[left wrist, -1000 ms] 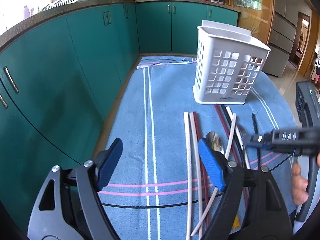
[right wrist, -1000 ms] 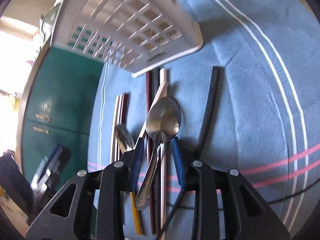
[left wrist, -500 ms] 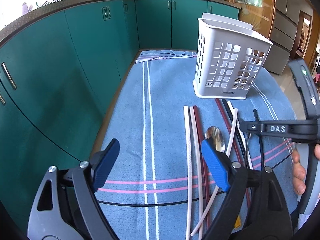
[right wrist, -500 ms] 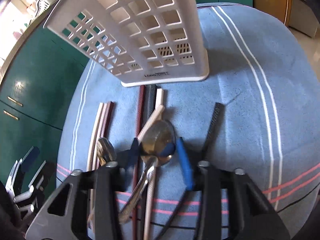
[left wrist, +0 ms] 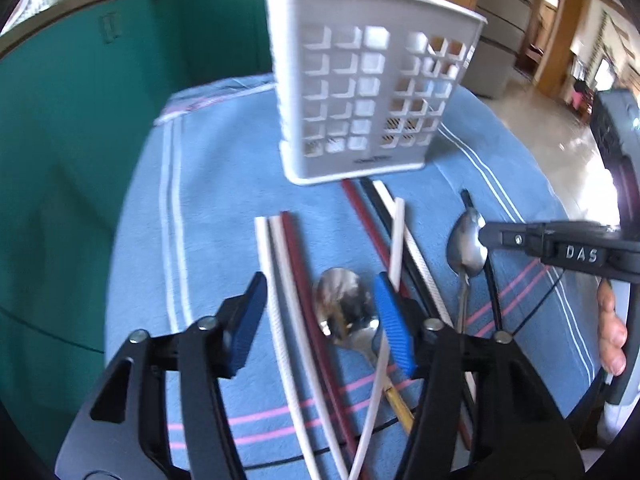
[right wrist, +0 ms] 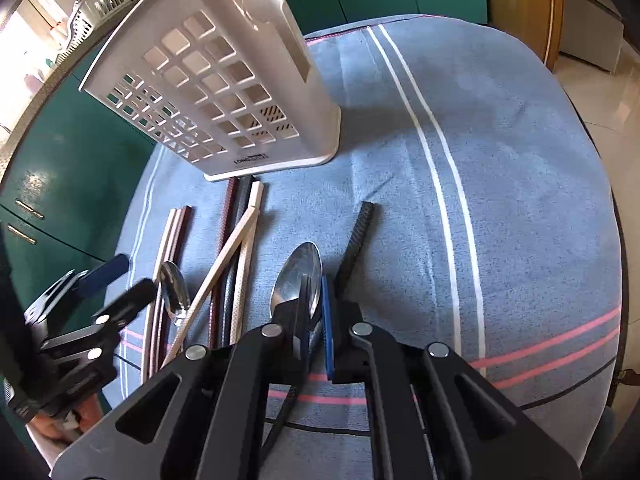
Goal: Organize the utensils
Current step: 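Lower the right tool onto the silver spoon and close it while the left tool approaches the gold-handled spoon, then close the left tool on the gold-handled spoon while the right tool lifts the silver spoon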
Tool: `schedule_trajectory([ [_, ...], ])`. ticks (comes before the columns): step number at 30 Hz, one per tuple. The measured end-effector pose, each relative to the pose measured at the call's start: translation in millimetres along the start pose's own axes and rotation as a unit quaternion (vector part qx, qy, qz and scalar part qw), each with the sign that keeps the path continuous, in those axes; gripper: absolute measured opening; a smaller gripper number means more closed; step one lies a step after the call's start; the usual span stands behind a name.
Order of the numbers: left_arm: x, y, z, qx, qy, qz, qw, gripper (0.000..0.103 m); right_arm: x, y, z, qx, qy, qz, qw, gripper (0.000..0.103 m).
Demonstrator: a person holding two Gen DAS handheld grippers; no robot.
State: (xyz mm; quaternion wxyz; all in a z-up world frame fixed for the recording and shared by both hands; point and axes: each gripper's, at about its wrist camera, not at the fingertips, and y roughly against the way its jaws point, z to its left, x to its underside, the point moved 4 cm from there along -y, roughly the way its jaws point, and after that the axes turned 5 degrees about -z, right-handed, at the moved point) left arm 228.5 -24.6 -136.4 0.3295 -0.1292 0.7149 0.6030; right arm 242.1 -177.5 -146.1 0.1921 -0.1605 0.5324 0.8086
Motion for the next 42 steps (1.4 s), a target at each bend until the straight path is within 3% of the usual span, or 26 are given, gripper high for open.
schedule_trajectory([
  [2,-1.0,-6.5,0.6,0.024,0.009,0.014,0.9996,0.030,-3.3,0.9,-5.8,-0.006,0.000,-0.005,1.000,0.011],
  [5,-3.0,-14.5,4.5,0.036,0.018,0.027,0.9988,0.026,-12.6,6.1,-2.0,-0.014,0.002,-0.009,1.000,0.016],
  [9,-5.2,-16.0,10.9,0.043,0.027,0.029,0.9983,0.029,-18.2,1.7,-1.2,-0.020,0.012,-0.003,1.000,0.016],
  [10,-6.8,-16.5,13.0,0.046,0.029,0.029,0.9981,0.039,-18.8,0.8,0.0,-0.025,0.015,-0.001,1.000,0.016],
  [11,-7.9,-16.6,15.0,0.051,0.033,0.030,0.9977,0.041,-14.8,-5.8,5.8,-0.027,0.017,0.001,0.999,0.016],
  [14,-8.0,-23.3,20.2,0.058,0.033,0.041,0.9969,0.039,-11.7,-8.6,3.1,-0.028,0.022,0.007,0.999,0.016],
  [18,-4.7,-30.1,24.2,0.068,0.044,0.054,0.9953,0.013,-10.3,-16.5,11.1,-0.033,0.027,0.006,0.999,0.005],
  [22,-5.6,-26.0,29.6,0.080,0.062,0.044,0.9939,0.005,-6.0,-13.2,20.8,-0.031,0.041,-0.003,0.999,0.002],
  [27,-7.3,-7.4,29.9,0.056,0.065,0.018,0.9961,0.002,-6.5,12.1,25.1,-0.015,0.057,-0.034,0.998,0.002],
  [36,-16.8,64.0,13.6,-0.030,0.038,-0.091,0.9947,0.002,-8.2,51.6,47.9,0.062,0.130,-0.120,0.982,0.002],
  [42,-12.6,91.9,-3.7,-0.031,0.010,-0.104,0.9940,0.002,-6.1,51.6,52.1,0.055,0.134,-0.119,0.982,0.002],
])
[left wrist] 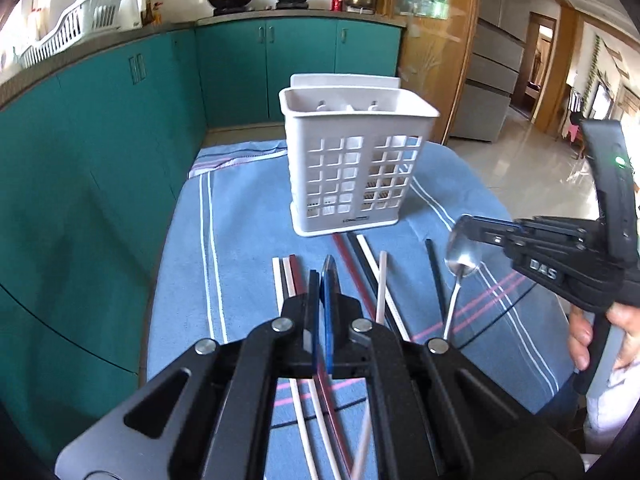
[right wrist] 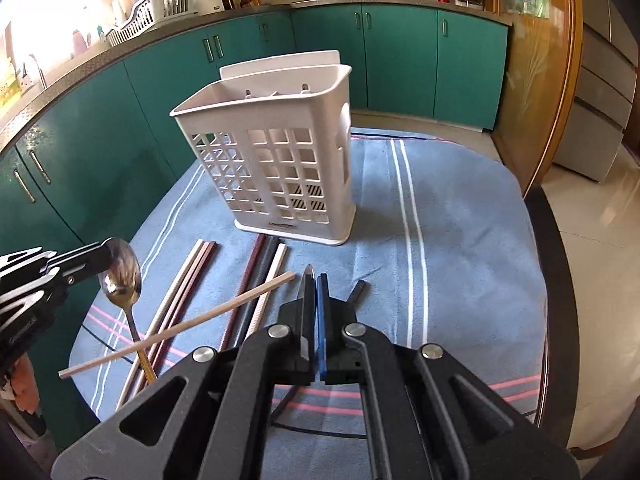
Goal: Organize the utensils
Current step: 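Close the left tool on the gold-handled spoon while the right tool lifts the silver spoon, then carry both spoons over the white caddy and open both tools to drop them in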
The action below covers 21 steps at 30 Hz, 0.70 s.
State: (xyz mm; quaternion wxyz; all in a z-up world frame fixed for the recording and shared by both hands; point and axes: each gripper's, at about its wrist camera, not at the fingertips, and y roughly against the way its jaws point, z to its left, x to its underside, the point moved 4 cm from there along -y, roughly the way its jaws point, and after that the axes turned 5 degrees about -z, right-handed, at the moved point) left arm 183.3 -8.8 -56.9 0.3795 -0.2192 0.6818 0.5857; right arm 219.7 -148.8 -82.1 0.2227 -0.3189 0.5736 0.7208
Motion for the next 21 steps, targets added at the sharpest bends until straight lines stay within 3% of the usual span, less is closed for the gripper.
schedule_trajectory([
  [9,-15.9,-6.0,3.3,-0.038,0.011,-0.041,0.9984,0.002,8.3,-3.6,-0.7,-0.003,-0.017,0.002,1.000,0.002],
  [14,-27.8,4.7,12.9,-0.060,0.035,-0.080,0.9944,0.002,-1.2,9.9,-10.3,0.024,-0.018,-0.034,0.999,0.002],
  [18,-42.7,33.8,14.9,-0.094,0.033,-0.139,0.9852,0.002,-16.7,30.5,-12.4,0.064,-0.002,-0.074,0.995,0.002],
  [21,-63.5,64.2,18.2,-0.131,0.027,-0.197,0.9713,0.002,-38.3,52.8,-8.7,0.107,0.023,-0.127,0.986,0.002],
])
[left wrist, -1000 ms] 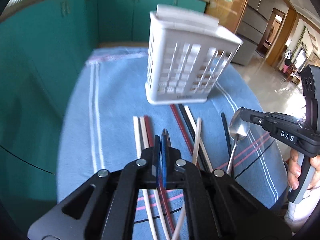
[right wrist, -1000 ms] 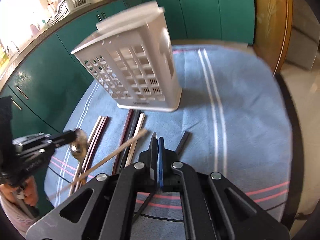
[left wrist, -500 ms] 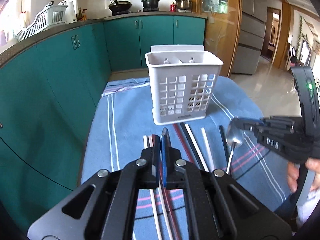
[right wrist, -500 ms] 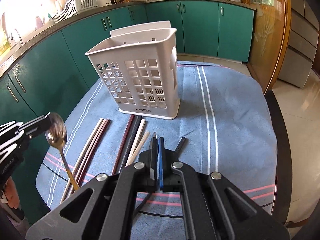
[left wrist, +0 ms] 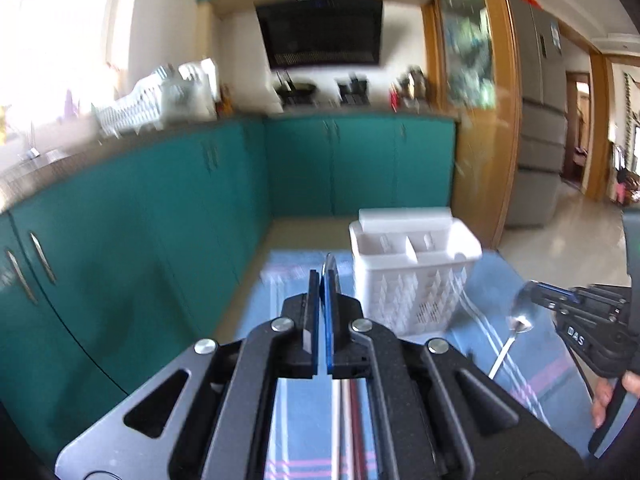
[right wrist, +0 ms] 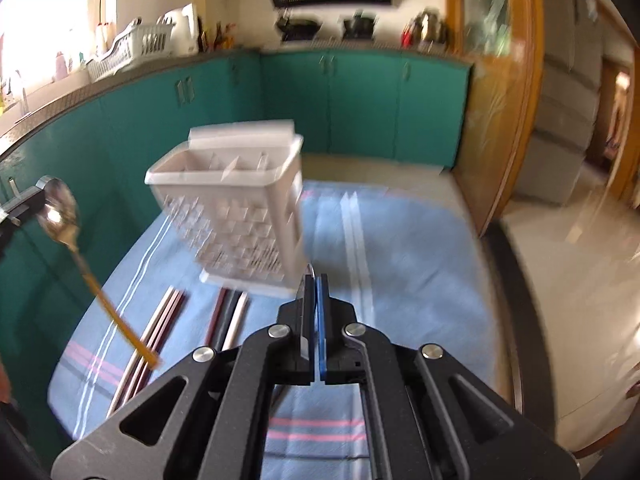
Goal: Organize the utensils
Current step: 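Carry both spoons over the white caddy and open both tools to drop them in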
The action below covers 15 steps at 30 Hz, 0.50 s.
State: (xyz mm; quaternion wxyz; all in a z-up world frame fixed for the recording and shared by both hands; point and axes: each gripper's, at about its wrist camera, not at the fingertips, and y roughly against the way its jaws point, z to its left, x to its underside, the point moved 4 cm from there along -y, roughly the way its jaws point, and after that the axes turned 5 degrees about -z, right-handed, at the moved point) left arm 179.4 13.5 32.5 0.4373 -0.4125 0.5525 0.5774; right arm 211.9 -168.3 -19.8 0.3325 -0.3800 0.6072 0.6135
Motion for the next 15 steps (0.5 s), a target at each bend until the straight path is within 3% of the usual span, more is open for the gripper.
schedule_trajectory([
  [6,-81.0,10.6,19.0,-0.035,0.013,-0.096,0.9947,0.002,-84.7,29.3,1.3,0.046,0.022,-0.124,0.991,0.002],
  [10,-122.5,-12.3,14.5,-0.046,0.014,-0.123,0.9912,0.002,-135.7,25.4,4.3,0.093,0.037,-0.186,0.977,0.002],
  [15,-123.5,-54.6,1.0,-0.056,0.001,-0.114,0.9919,0.002,-146.0,-17.6,9.9,0.126,0.066,-0.189,0.971,0.002],
])
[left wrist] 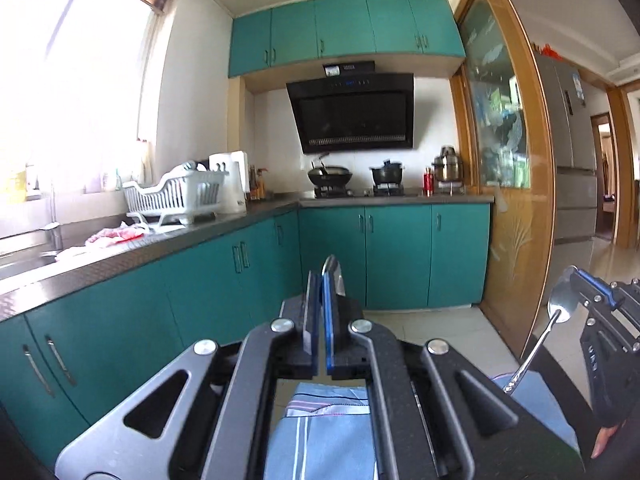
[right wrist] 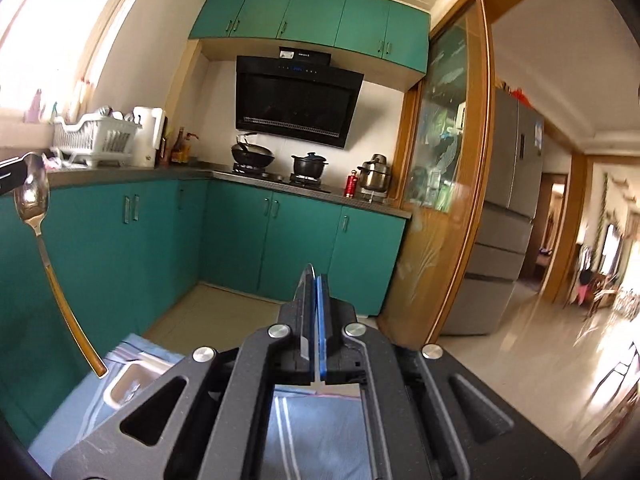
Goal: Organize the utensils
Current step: 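Carry both spoons over the white caddy and open both tools to drop them in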
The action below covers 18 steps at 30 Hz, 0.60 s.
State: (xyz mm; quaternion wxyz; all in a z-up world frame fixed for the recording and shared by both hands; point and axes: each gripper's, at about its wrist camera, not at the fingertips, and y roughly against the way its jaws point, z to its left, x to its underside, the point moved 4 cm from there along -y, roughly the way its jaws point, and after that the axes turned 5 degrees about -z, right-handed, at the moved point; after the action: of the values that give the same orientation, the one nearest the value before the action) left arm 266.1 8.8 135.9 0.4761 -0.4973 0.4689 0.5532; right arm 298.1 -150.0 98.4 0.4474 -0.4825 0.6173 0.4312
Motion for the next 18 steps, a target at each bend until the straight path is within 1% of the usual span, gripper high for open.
schedule_trajectory([
  [3,22.2,-22.6,-13.6,0.001,-0.012,0.021,0.9997,0.002,25.1,-22.5,8.5,-0.018,-0.008,0.032,0.999,0.002],
  [4,32.1,-30.5,-18.1,0.011,-0.011,0.032,0.9994,0.002,33.7,-28.2,10.0,-0.024,-0.014,0.043,0.999,0.002],
  [8,53.5,-49.7,-28.7,0.017,-0.026,0.053,0.9981,0.003,56.1,-35.6,19.3,-0.049,-0.021,0.063,0.997,0.002],
  [11,66.9,-59.7,-35.3,0.029,-0.031,0.073,0.9964,0.003,65.2,-35.6,24.7,-0.064,-0.026,0.076,0.995,0.002],
  [14,77.7,-65.5,-37.1,0.033,-0.031,0.087,0.9951,0.003,72.7,-34.1,29.8,-0.080,-0.031,0.083,0.993,0.002],
  [16,82.8,-65.4,-37.4,0.036,-0.026,0.094,0.9946,0.003,76.5,-32.3,31.5,-0.086,-0.034,0.088,0.992,0.002],
  [18,83.0,-65.5,-37.7,0.034,-0.027,0.092,0.9948,0.003,77.9,-32.6,33.6,-0.093,-0.037,0.093,0.991,0.002],
])
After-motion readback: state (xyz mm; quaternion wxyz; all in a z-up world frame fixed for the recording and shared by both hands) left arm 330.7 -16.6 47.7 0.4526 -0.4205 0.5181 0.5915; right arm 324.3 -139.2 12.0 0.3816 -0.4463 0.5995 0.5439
